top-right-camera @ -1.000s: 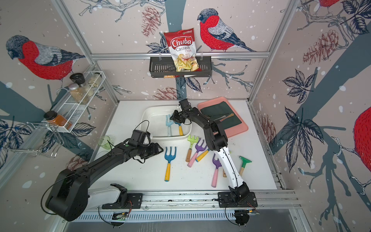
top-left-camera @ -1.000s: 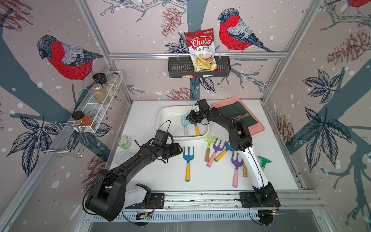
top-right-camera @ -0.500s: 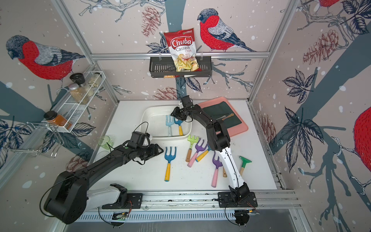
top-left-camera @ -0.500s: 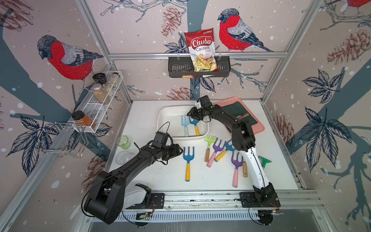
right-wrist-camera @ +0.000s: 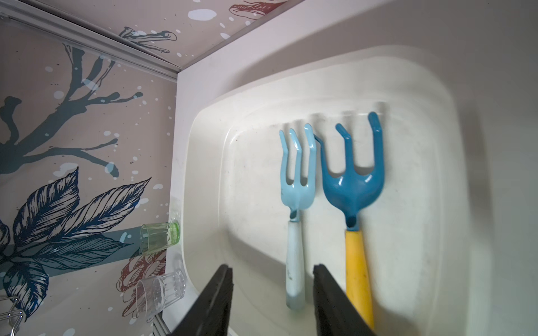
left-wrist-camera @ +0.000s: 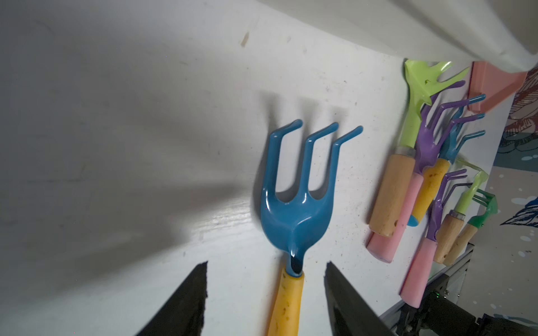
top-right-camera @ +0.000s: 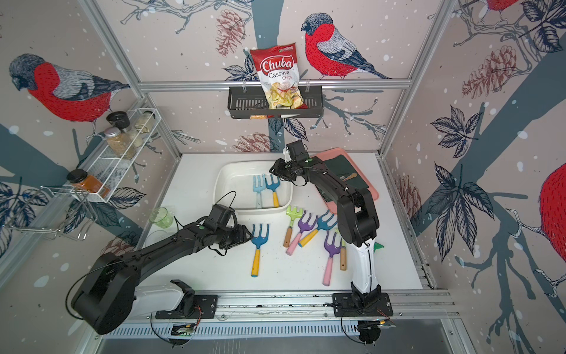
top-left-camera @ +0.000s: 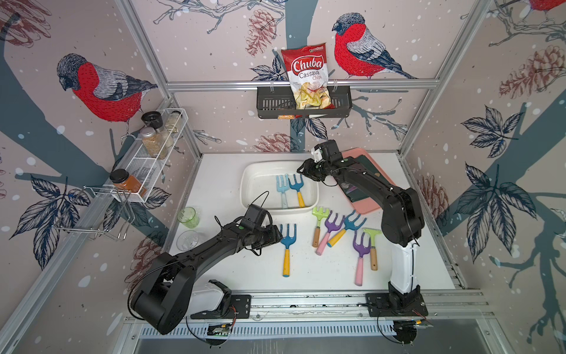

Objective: Put the rake into the storage box
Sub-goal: Place the rake in the storage box, then pick up the rake at the center of the board.

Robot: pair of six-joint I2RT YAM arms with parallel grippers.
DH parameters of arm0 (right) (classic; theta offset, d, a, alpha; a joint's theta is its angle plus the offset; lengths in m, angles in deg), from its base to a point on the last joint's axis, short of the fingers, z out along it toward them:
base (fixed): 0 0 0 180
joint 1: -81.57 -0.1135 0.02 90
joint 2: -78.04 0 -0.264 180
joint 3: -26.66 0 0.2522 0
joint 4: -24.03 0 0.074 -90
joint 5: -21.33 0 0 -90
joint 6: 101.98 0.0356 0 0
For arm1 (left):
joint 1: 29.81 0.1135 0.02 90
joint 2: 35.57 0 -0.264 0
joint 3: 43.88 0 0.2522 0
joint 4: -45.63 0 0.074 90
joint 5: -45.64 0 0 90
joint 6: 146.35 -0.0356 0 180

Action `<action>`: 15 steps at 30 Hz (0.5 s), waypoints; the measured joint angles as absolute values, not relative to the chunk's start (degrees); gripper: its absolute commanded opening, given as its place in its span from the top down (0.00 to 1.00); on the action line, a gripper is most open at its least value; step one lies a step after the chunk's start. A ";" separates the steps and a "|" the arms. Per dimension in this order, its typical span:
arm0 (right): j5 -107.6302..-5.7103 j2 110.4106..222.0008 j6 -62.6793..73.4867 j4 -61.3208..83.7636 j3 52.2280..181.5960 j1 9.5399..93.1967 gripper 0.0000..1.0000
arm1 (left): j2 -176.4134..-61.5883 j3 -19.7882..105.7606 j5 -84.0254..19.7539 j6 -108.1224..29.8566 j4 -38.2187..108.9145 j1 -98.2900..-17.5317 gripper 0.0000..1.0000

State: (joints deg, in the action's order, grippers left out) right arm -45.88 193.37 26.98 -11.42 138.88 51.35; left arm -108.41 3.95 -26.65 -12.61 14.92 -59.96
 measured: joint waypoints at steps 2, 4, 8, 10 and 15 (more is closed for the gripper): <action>-46.12 190.70 26.98 -10.48 135.68 51.81 0.51 | -108.37 4.30 -27.22 -11.36 14.72 -61.65 0.36; -46.10 188.23 26.98 -9.46 132.30 52.10 0.51 | -109.11 5.76 -28.42 -11.19 14.00 -63.99 0.36; -46.10 185.37 27.00 -8.12 127.25 53.12 0.51 | -112.08 9.98 -31.96 -10.68 10.46 -69.43 0.38; -46.10 183.99 27.07 -7.84 125.15 53.65 0.51 | -113.31 11.57 -34.15 -10.09 7.81 -71.74 0.40; -45.82 180.32 27.15 -5.96 120.71 54.15 0.51 | -115.91 13.41 -38.41 -8.30 2.52 -76.75 0.41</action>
State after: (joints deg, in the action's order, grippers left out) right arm -45.82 180.32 27.15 -5.96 120.71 54.15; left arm -115.91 13.41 -38.41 -8.30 2.52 -76.75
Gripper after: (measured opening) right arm 0.487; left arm 0.594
